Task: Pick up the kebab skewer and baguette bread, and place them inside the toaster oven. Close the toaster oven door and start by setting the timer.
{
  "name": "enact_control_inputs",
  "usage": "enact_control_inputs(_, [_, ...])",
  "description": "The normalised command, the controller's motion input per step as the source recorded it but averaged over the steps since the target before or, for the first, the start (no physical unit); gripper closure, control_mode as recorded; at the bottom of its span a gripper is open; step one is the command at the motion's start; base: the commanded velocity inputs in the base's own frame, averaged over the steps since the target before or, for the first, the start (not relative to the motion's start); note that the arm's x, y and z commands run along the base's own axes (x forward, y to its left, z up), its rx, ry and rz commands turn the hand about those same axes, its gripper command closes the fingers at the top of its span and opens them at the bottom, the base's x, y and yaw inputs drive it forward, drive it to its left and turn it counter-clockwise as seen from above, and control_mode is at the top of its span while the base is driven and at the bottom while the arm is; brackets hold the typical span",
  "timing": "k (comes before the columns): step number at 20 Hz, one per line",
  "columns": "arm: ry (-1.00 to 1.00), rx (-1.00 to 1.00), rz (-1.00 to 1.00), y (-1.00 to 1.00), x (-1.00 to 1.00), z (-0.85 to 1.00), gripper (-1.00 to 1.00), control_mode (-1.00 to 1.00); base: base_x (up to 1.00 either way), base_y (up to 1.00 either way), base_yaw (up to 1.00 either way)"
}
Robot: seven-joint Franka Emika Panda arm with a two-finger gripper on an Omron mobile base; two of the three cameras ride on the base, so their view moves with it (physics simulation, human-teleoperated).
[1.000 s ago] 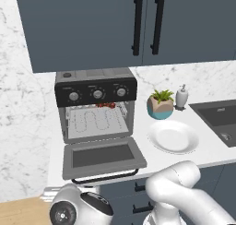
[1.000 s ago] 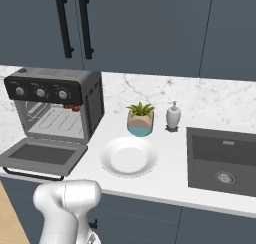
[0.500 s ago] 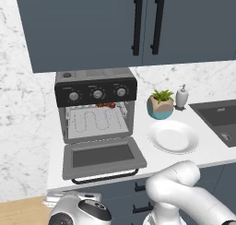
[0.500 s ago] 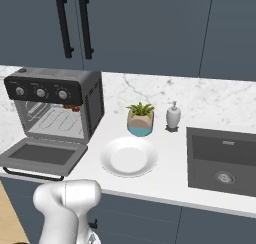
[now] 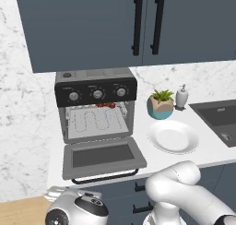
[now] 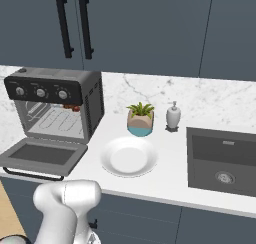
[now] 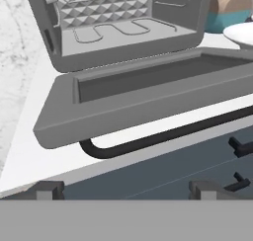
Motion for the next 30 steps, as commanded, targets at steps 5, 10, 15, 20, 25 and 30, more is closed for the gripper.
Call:
enact_control_inputs(5, [0.00, 0.00, -0.01, -0.02, 0.10, -0.03, -1.00, -1.00, 0.00, 0.00, 0.00])
enact_control_inputs(10, [0.00, 0.00, 0.00, -0.04, 0.06, -0.07, -1.00, -1.00, 0.00, 0.00, 0.00])
enact_control_inputs(15, [0.00, 0.00, 0.00, -0.04, 0.14, -0.03, -1.00, -1.00, 0.00, 0.00, 0.00])
enact_control_inputs(20, [0.00, 0.00, -0.02, 0.00, 0.19, -0.02, -1.00, -1.00, 0.00, 0.00, 0.00])
enact_control_inputs(25, [0.00, 0.00, -0.02, 0.00, 0.18, -0.01, -1.00, -1.00, 0.00, 0.00, 0.00])
enact_control_inputs(30, [0.00, 0.00, -0.01, 0.00, 0.09, 0.00, -1.00, -1.00, 0.00, 0.00, 0.00])
